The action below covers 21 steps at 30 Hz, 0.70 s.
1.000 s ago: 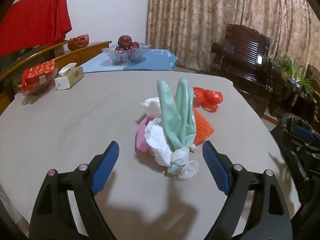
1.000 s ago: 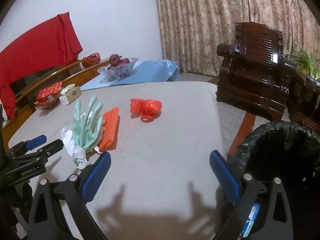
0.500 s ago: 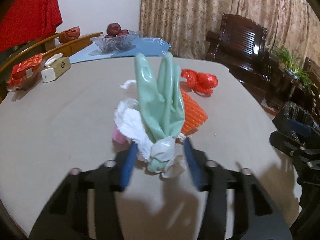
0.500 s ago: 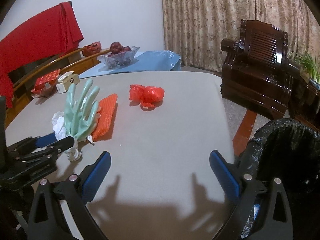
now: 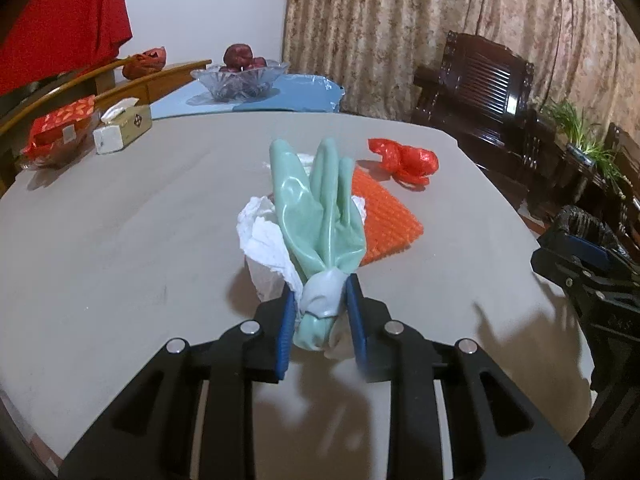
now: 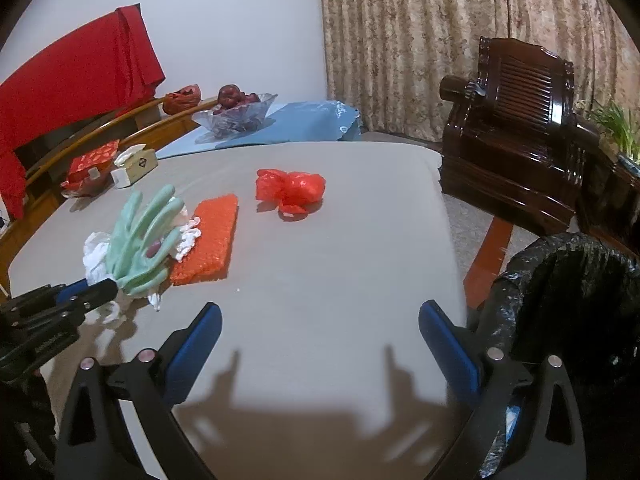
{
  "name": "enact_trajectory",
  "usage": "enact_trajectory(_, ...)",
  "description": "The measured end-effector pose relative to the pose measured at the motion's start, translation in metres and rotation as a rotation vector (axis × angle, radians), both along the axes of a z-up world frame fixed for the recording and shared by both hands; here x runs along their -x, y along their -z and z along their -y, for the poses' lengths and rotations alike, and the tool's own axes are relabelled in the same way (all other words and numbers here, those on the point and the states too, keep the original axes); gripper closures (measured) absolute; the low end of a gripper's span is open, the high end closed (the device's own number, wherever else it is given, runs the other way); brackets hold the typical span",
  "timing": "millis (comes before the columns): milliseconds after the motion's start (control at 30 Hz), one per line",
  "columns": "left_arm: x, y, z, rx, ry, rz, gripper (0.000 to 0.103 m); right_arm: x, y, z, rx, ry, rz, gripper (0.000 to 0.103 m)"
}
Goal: Collect trash
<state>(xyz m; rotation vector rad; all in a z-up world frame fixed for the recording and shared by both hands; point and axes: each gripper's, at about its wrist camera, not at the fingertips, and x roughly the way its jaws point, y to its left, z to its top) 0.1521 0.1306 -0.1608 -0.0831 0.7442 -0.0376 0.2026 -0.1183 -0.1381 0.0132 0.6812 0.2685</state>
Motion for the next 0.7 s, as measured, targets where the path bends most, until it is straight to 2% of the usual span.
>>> enact_trajectory(100,0.0,0.006,0.003,0.038,0.059,-0.037,0.076,0.001,0.001,-0.007,0.003,-0.016,-0.003,0.006)
enact_trajectory(133,0.0,0.007,0.005,0.05,0.068,-0.042,0.065,0.001,0.0,-0.01,0.005,-0.023,-0.002,0.006)
enact_trajectory(167,0.001,0.007,0.005,0.065,0.07,-0.042,0.04,0.001,0.0,-0.012,0.008,-0.028,-0.003,0.006)
enact_trajectory(200,0.004,0.004,0.004,0.087,0.062,-0.027,0.033,0.002,0.0,-0.013,0.01,-0.03,-0.003,0.006)
enact_trajectory(467,0.017,-0.009,-0.02,0.071,0.008,0.008,0.031,0.007,-0.003,-0.033,-0.004,-0.066,-0.006,0.006)
enact_trajectory(700,0.025,-0.006,-0.056,0.007,-0.077,-0.001,0.032,0.012,-0.006,-0.068,-0.046,-0.132,-0.017,0.006)
